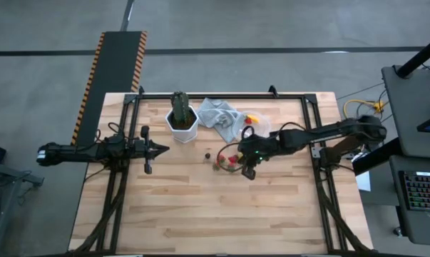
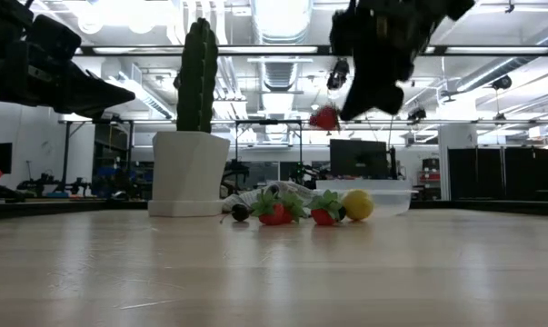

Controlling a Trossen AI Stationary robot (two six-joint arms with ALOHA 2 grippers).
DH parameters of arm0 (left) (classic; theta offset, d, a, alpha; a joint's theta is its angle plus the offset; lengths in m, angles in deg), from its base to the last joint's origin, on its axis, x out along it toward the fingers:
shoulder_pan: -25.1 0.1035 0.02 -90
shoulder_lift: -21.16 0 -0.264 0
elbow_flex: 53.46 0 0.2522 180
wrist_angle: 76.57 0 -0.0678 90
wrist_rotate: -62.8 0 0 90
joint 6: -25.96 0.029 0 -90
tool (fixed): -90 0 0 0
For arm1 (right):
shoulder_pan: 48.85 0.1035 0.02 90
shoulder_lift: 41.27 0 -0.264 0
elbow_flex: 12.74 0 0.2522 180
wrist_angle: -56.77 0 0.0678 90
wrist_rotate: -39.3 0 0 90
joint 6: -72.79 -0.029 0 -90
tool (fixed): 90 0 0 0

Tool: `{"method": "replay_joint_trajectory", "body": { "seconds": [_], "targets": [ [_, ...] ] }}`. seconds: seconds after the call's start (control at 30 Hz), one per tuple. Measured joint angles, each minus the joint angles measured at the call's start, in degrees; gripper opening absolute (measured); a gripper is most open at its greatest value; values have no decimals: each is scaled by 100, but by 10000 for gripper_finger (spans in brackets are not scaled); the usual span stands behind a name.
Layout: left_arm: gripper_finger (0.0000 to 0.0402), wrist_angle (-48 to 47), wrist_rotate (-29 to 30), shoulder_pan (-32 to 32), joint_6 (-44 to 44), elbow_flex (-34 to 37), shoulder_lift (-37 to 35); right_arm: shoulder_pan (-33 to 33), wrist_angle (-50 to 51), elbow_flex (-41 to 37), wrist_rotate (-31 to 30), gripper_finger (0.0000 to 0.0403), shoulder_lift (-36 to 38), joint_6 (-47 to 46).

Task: Pick and placing Produce into tupperware
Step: Put the right strawberry into the transparent bin

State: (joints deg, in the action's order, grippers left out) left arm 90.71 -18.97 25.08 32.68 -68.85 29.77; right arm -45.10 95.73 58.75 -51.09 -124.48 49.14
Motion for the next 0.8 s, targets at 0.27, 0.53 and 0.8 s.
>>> {"method": "replay_joint_trajectory", "body": {
  "seconds": [0.27, 0.53, 0.8],
  "targets": [
    [0, -2, -1, 1, 0, 0, 0, 77, -401, -2, -927, 8, 628, 777],
    [0, -4, 2, -2, 0, 0, 4, 155, -989, -81, -1477, 8, 753, 1530],
    [0, -8, 0, -2, -8, 0, 26, 153, -1014, -103, -1473, 8, 584, 1620]
  ]
}}
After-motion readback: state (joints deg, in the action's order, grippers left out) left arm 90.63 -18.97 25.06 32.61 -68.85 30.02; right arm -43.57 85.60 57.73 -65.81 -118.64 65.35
